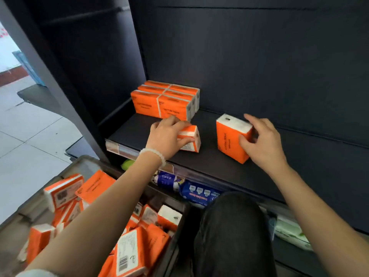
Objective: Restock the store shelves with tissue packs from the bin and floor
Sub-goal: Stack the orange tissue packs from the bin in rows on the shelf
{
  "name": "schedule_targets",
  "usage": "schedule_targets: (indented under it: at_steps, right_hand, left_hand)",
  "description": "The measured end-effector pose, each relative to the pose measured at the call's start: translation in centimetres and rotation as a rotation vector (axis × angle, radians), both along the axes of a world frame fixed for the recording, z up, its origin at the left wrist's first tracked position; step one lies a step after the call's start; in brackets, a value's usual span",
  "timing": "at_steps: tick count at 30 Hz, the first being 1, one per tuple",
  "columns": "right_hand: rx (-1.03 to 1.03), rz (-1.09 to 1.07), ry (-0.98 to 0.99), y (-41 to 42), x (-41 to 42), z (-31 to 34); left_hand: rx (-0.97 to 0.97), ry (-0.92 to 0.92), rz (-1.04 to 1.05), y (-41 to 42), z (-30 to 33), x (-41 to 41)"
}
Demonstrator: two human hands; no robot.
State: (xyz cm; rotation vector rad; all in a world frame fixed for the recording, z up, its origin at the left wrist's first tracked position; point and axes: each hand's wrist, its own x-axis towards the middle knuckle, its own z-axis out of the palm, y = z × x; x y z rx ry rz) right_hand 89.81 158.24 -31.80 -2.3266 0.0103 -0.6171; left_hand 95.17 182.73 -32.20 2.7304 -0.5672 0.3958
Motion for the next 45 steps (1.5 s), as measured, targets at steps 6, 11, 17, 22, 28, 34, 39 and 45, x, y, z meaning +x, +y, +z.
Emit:
schedule_targets:
  at_steps: [6,11,17,22,28,34,39,45]
  right_hand:
    - [-0.041,-0.054,0.108,-2.6,-0.8,-0.3]
    - [-0.042,-0.067,0.129,-3.2,-2.0,0.1]
    - [-0.015,-0.086,0.228,-4.5,-3.9,-0.3]
    - [0.023,-0.102,0.262,-5.8,-4.4,-0.3]
    - [0.007,-0.101,0.35,-7.4,-4.5,-0.5]
    - [-0.01,-0.125,0.343,-9.0,-5.4,-1.5]
    - [-0.127,-0.118,0.333,-9.3,-5.3,-1.6]
    - [-0.17,-0.105,0.354,-8.9,-5.1,-1.0]
  left_hand:
    - [0.144,0.013,-0.024,-0.4,0.3,-0.7]
    - [0.167,0.172,-0.05,1.1,1.3,-1.5]
    - [0.167,0.269,-0.058,2.4,0.0,-2.9]
    - [0.099,0.269,-0.024,2.4,0.3,-2.5]
    - [0.134,0.38,-0.029,1.8,0.8,-0.6]
    - [0.198,0.481,-0.043,0.2,0.2,0.2]
    - [0.349,0.426,0.019,-1.6,0.7,0.2]
    - [0.42,0.462,0.013,-3.4,2.0,1.0]
